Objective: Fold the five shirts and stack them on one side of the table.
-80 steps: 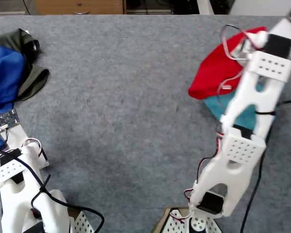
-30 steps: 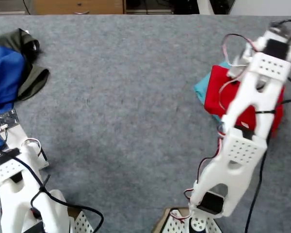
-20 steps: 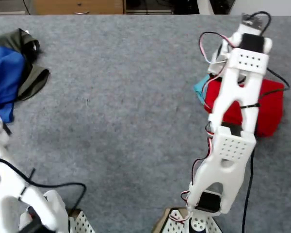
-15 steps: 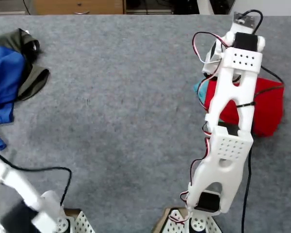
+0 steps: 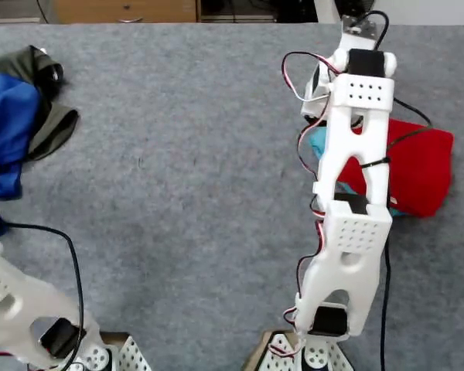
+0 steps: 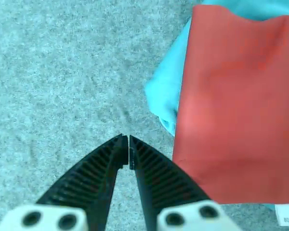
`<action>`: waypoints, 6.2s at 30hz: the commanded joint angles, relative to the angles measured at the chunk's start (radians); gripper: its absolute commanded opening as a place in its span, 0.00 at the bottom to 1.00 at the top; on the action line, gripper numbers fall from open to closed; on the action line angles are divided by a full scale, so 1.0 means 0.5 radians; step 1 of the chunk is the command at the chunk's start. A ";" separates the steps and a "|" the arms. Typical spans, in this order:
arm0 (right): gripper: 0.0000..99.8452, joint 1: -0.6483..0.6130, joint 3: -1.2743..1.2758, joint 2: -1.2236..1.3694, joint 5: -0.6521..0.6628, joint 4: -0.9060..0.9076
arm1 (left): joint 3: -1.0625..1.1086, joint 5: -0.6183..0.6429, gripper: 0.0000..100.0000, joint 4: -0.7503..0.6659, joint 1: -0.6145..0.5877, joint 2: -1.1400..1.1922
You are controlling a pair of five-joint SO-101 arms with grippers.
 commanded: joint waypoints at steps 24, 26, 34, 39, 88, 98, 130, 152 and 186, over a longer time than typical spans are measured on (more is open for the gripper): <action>0.01 -0.044 1.158 -1.459 0.377 0.040 | 0.313 0.018 0.02 0.761 0.970 -1.588; 0.01 -0.044 1.349 -1.582 0.457 0.040 | 0.540 0.018 0.02 0.810 1.243 -1.812; 0.01 -0.048 1.901 -1.729 0.528 0.034 | 0.994 0.034 0.02 0.927 2.384 -2.730; 0.01 -0.044 1.987 -1.729 0.528 -0.037 | 1.053 0.034 0.02 0.948 2.627 -2.997; 0.29 -1.330 -0.204 0.180 0.512 0.028 | 3.053 0.160 0.02 -0.135 0.988 -3.580; 0.29 -1.554 -0.284 0.183 0.525 -0.203 | 3.001 0.163 0.02 -0.083 0.816 -3.580; 0.29 -1.665 -0.493 0.348 0.509 -0.580 | 2.268 0.292 0.02 -0.328 0.347 -2.073; 0.29 -1.309 -0.898 0.450 0.482 -0.482 | 2.412 0.135 0.02 -0.135 1.439 -2.045; 0.29 -0.370 -0.999 0.324 0.485 0.049 | 0.951 0.224 0.03 0.687 2.421 -1.852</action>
